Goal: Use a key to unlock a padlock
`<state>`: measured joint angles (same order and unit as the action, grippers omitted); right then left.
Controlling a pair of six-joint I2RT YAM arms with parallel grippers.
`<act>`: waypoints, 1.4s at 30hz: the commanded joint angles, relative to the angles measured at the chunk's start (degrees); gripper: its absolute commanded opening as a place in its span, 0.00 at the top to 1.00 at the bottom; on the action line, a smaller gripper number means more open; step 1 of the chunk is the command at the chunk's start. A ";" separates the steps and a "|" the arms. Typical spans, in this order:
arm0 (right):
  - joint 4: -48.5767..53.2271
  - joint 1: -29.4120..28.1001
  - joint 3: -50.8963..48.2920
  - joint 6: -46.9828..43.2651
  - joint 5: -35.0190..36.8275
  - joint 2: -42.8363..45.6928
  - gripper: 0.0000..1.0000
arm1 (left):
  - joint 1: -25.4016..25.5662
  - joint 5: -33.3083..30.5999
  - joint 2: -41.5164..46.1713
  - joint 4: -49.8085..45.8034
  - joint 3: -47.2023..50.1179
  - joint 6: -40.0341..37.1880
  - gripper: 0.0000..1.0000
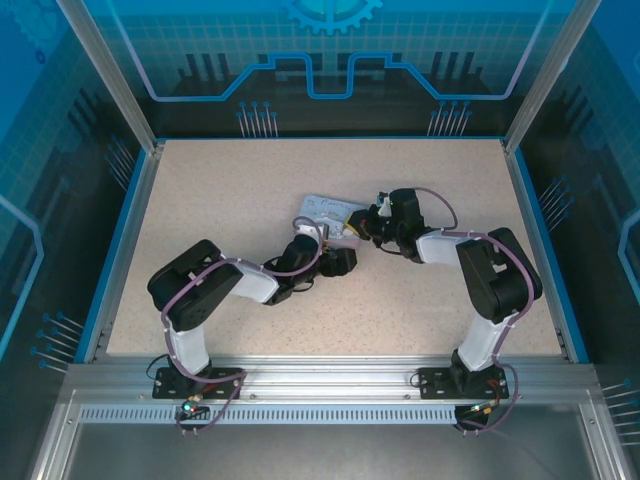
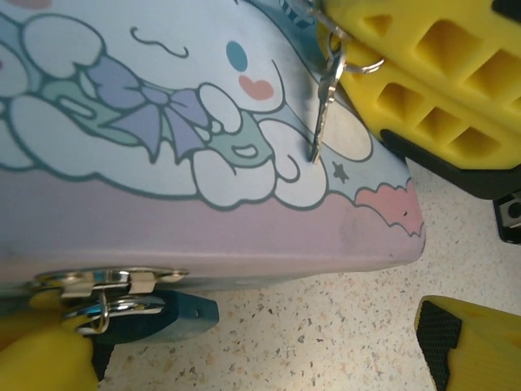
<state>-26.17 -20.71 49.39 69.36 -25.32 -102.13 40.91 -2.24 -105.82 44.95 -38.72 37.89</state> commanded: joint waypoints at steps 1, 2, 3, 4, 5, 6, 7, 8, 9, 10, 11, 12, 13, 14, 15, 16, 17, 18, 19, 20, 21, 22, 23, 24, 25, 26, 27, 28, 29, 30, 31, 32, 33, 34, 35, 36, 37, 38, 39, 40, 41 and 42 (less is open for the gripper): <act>4.35 -0.56 0.66 -1.74 0.89 0.62 1.00 | 0.24 2.15 -1.22 4.00 2.61 4.94 0.05; 4.61 -0.56 0.68 -1.88 0.97 0.71 1.00 | 0.26 2.15 -0.91 4.76 3.01 5.40 0.06; 4.94 -0.56 0.67 -1.99 0.93 0.74 1.00 | 0.28 2.07 -0.67 5.26 3.35 5.91 0.06; 5.03 -0.56 0.69 -1.95 0.77 0.62 1.00 | 0.24 1.97 -0.29 6.01 3.84 6.50 0.06; 4.81 -0.56 0.71 -1.84 0.31 0.44 1.00 | 0.30 1.73 0.07 6.89 4.37 7.05 0.06; 4.61 -0.56 0.71 -1.62 -0.14 0.27 1.00 | 0.28 1.54 0.26 7.67 4.79 7.61 0.06; 4.16 -0.47 0.70 -1.37 -0.66 0.01 1.00 | 0.23 1.45 0.53 8.48 5.21 8.16 0.06; 3.92 -0.47 0.68 -1.10 -0.97 -0.30 1.00 | 0.28 1.49 0.64 9.11 5.40 8.66 0.06; 3.80 -0.52 0.67 -0.87 -1.12 -0.49 1.00 | 0.24 1.69 0.61 9.59 5.49 9.00 0.06; 3.65 -0.47 0.69 -0.75 -1.13 -0.59 1.00 | 0.26 1.92 0.32 10.10 5.37 9.34 0.06; 3.44 -0.50 0.71 -0.60 -1.30 -0.77 1.00 | 0.29 2.22 0.07 10.69 5.41 9.69 0.06; 3.42 -0.49 0.66 -0.54 -1.43 -0.88 1.00 | 0.29 2.38 -0.26 11.21 5.33 10.03 0.06; 3.43 -0.48 2.16 -0.45 -1.47 -1.02 1.00 | 0.28 2.72 -0.71 11.64 5.17 10.44 0.06; 3.34 -0.45 2.21 -0.34 -1.44 -0.99 1.00 | 0.30 3.01 -1.32 11.86 4.87 10.73 0.06; 3.41 -0.48 2.12 -0.31 -1.32 -0.93 1.00 | 0.25 3.20 -2.05 11.76 4.57 11.01 0.06; 3.60 -0.48 2.12 -0.22 -1.15 -0.85 1.00 | 0.27 3.24 -2.81 12.07 4.46 11.44 0.06; 3.50 -0.47 2.12 -0.22 -1.13 -0.87 1.00 | 0.31 3.29 -3.65 13.17 4.44 11.95 0.06; 3.58 -0.51 2.06 -0.23 -1.14 -0.79 1.00 | 0.25 3.30 -4.29 14.00 4.53 12.51 0.07; 3.50 -0.47 2.03 -0.19 -1.21 -0.86 1.00 | 0.38 3.34 -4.84 14.90 4.57 12.88 0.07; 3.50 -0.47 2.03 -0.21 -1.22 -0.87 1.00 | 0.33 3.43 -5.03 15.77 4.69 13.18 0.08; 3.50 -0.47 2.03 -0.19 -1.28 -0.80 1.00 | 0.40 3.38 -5.01 16.35 4.86 13.26 0.09; 3.55 -0.47 2.03 -0.20 -1.31 -0.92 1.00 | 0.47 3.27 -4.61 16.59 5.12 13.35 0.10; 3.50 -0.48 2.03 -0.19 -1.27 -0.91 1.00 | 0.50 3.03 -4.04 16.57 5.38 13.27 0.10; 3.50 -0.47 2.12 -0.20 -1.28 -1.04 1.00 | 0.62 2.85 -3.49 16.62 5.64 13.27 0.11; 3.58 -0.47 2.20 -0.22 -1.39 -1.00 1.00 | 0.62 2.60 -2.82 16.79 6.03 13.27 0.12; 3.53 -0.47 2.21 -0.20 -1.38 -1.08 1.00 | 0.59 2.25 -2.17 16.97 6.56 13.34 0.13; 3.50 -0.47 2.29 -0.18 -1.39 -1.25 1.00 | 0.60 1.86 -1.68 17.23 6.95 13.51 0.15; 3.50 -0.43 2.26 -0.20 -1.48 -1.28 1.00 | 0.66 1.43 -1.13 17.85 7.59 13.89 0.17; 3.54 -0.47 2.30 -0.19 -1.46 -1.33 1.00 | 0.66 0.92 -0.81 18.67 8.13 14.33 0.18; 3.50 -0.48 2.37 -0.13 -1.48 -1.47 1.00 | 0.59 0.44 -0.43 19.23 8.66 14.84 0.18; 3.51 -0.47 2.38 -0.17 -1.50 -1.55 1.00 | 0.57 -0.09 -0.27 19.91 9.19 15.39 0.18; 3.50 -0.50 2.47 -0.11 -1.49 -1.65 1.00 | 0.66 -0.63 -0.18 20.66 9.70 15.94 0.19; 3.46 -0.47 2.47 -0.11 -1.53 -1.69 1.00 | 0.59 -0.97 -0.31 21.08 9.95 16.33 0.19; 3.41 -0.47 2.55 -0.11 -1.57 -1.88 1.00 | 0.66 -1.24 -0.57 21.14 9.96 16.71 0.19; 3.49 -0.49 2.62 -0.11 -1.57 -1.92 1.00 | 0.65 -1.32 -1.01 21.40 9.89 16.98 0.19; 3.50 -0.54 2.64 -0.03 -1.57 -2.08 1.00 | 0.59 -1.31 -1.50 21.79 9.81 17.16 0.19; 3.41 -0.56 2.65 0.05 -1.53 -2.18 1.00 | 0.61 -1.35 -2.11 22.10 9.74 17.55 0.19; 3.41 -0.55 2.65 0.07 -1.57 -2.15 1.00 | 0.65 -1.59 -2.71 22.20 9.59 17.80 0.19; 3.45 -0.56 2.65 0.07 -1.57 -2.14 1.00 | 0.66 -1.63 -3.22 22.18 9.38 17.97 0.19; 3.41 -0.56 2.64 0.11 -1.57 -2.11 1.00 | 0.58 -1.63 -3.74 22.04 9.14 18.09 0.19; 3.48 -0.56 2.65 0.16 -1.57 -2.07 1.00 | 0.64 -1.58 -4.14 21.87 8.87 18.10 0.20; 3.54 -0.55 2.72 0.20 -1.66 -2.00 1.00 | 0.59 -1.58 -4.52 21.60 8.59 18.03 0.20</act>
<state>-24.03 -20.73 51.11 69.25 -26.24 -102.78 41.10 -2.79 -108.42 66.04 -29.76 55.02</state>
